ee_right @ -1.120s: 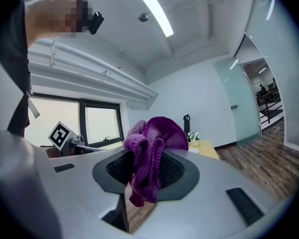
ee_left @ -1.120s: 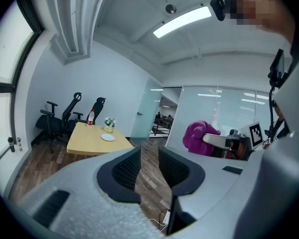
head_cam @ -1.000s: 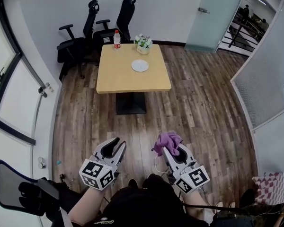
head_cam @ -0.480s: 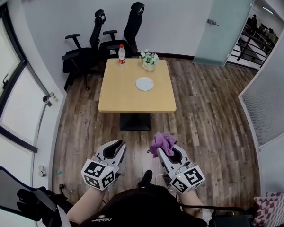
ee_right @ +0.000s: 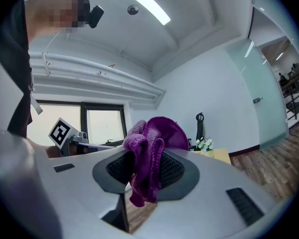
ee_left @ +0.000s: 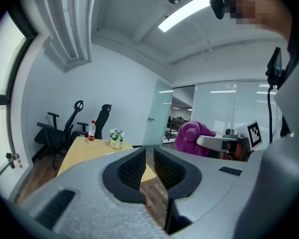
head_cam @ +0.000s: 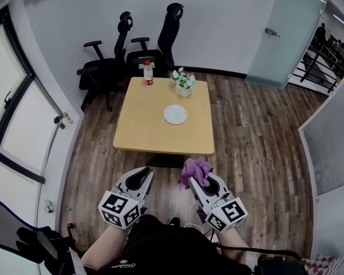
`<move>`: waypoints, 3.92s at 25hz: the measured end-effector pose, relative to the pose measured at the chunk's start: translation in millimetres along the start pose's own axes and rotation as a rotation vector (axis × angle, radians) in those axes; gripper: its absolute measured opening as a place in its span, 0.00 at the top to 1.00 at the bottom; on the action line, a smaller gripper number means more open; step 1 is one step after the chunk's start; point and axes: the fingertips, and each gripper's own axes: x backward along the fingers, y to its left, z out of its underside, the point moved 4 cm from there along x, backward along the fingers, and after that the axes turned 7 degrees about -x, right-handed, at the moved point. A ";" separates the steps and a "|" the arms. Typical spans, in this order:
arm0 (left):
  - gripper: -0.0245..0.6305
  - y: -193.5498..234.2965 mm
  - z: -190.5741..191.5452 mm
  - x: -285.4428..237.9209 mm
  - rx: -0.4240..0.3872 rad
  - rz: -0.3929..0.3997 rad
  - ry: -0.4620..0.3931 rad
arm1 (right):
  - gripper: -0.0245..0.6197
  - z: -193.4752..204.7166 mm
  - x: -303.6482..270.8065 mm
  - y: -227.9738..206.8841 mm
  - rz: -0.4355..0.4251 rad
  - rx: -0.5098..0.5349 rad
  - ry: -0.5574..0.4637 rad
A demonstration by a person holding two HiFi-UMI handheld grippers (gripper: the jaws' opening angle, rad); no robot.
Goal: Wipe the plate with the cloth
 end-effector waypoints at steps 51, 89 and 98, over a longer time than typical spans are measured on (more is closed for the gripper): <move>0.91 247.5 -55.3 -269.9 0.058 0.128 0.043 | 0.79 -70.9 -298.7 -202.2 0.122 -0.002 0.020; 0.94 261.8 98.2 -317.8 0.234 0.108 0.340 | 0.79 171.3 -472.2 -349.9 0.054 0.457 0.900; 0.94 264.2 105.1 -317.5 0.248 0.102 0.346 | 0.79 183.9 -452.8 -318.0 0.004 0.452 0.891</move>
